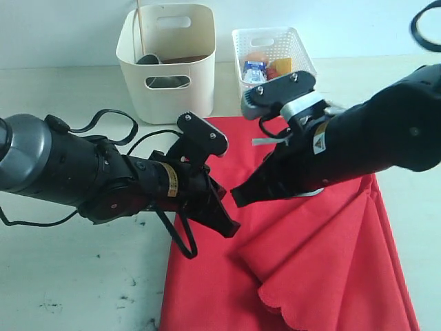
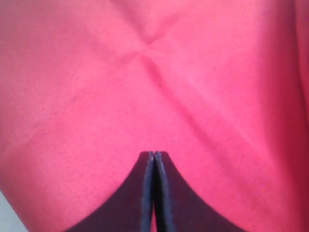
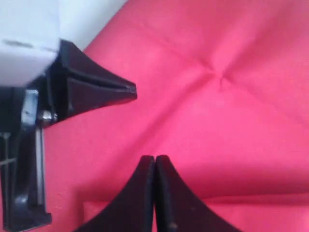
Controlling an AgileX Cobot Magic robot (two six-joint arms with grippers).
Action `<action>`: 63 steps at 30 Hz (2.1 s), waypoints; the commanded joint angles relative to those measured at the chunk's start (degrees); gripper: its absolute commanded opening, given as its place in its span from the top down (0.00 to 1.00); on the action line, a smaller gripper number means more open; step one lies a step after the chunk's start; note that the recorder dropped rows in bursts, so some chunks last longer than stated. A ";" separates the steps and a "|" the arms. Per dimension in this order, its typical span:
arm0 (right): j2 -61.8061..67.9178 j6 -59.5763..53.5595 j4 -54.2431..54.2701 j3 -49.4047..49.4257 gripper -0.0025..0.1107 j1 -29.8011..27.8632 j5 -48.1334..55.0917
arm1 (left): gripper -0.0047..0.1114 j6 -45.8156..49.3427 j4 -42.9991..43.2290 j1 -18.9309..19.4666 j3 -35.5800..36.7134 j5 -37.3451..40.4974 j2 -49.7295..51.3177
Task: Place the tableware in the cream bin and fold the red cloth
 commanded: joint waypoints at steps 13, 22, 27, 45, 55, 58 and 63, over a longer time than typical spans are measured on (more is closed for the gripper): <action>13.44 0.39 -1.70 0.14 0.98 0.12 4.10 | 0.94 0.43 -0.04 0.21 -0.53 2.09 0.31; 4.02 34.66 -30.53 3.97 0.98 0.12 19.97 | 0.94 0.43 -0.04 0.21 -3.40 10.13 0.31; -9.38 59.58 -48.26 11.68 0.98 0.12 25.39 | 0.94 0.43 -0.01 0.21 -5.23 12.33 0.31; 14.09 52.37 -51.91 -4.13 0.98 -0.01 -6.68 | 0.94 -1.00 0.37 4.13 8.75 15.07 -23.03; 19.72 52.63 -54.32 -4.55 0.98 -0.01 -2.32 | 0.94 -3.31 -0.69 6.49 27.72 -1.86 -40.27; 19.84 52.79 -55.20 -4.44 0.98 -0.01 0.60 | 0.94 -3.18 -2.25 7.53 31.29 -3.09 -43.12; 19.84 54.99 -56.89 -4.31 0.98 -0.01 7.84 | 0.94 -3.08 -3.00 9.52 34.47 -5.20 -46.49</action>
